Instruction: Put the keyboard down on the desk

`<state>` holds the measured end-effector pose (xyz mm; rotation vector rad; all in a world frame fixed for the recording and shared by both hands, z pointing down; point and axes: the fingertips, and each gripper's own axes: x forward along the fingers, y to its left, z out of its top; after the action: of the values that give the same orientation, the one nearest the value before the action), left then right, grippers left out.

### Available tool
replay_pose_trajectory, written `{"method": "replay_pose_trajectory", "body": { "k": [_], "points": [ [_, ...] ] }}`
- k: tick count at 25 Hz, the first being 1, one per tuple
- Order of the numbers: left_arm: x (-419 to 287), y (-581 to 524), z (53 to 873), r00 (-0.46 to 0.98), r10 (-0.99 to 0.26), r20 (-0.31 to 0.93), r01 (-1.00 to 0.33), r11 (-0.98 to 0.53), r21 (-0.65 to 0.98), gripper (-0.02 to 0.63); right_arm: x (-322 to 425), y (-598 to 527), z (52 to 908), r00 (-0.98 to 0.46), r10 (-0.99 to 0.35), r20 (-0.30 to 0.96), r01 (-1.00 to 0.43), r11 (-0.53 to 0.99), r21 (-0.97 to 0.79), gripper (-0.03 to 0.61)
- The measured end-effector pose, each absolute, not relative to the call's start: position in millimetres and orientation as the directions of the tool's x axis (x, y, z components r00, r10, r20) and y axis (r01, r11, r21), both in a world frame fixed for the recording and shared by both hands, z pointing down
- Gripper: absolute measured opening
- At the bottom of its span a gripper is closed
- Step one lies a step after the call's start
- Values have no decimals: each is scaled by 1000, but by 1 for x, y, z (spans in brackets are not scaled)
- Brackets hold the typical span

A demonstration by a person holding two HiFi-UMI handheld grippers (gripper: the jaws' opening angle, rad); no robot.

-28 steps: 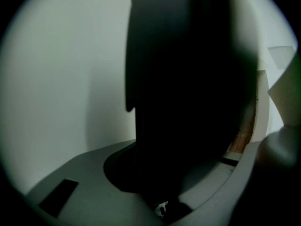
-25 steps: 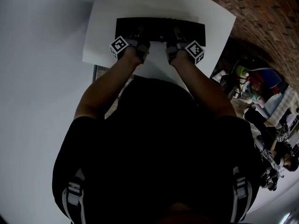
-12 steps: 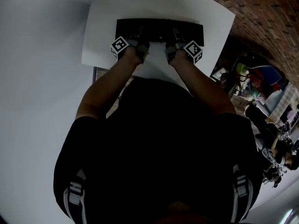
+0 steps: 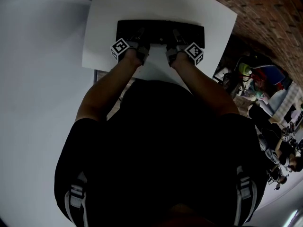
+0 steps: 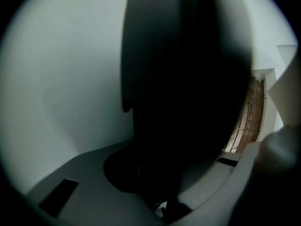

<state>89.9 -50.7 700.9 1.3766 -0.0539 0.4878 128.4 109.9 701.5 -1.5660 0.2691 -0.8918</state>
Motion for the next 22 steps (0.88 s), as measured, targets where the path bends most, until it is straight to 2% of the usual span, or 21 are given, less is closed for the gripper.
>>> {"method": "replay_pose_trajectory", "body": {
  "k": [10, 16, 22],
  "points": [
    [90, -53, 699, 899, 305, 316, -364, 116, 924, 81, 127, 107, 701, 674, -636, 376, 316, -211, -925, 114],
    [88, -51, 703, 896, 313, 316, -372, 138, 918, 89, 125, 111, 706, 667, -624, 407, 337, -234, -912, 151],
    [89, -50, 704, 894, 316, 317, -373, 136, 918, 95, 124, 113, 711, 663, -620, 418, 352, -235, -906, 161]
  ]
}}
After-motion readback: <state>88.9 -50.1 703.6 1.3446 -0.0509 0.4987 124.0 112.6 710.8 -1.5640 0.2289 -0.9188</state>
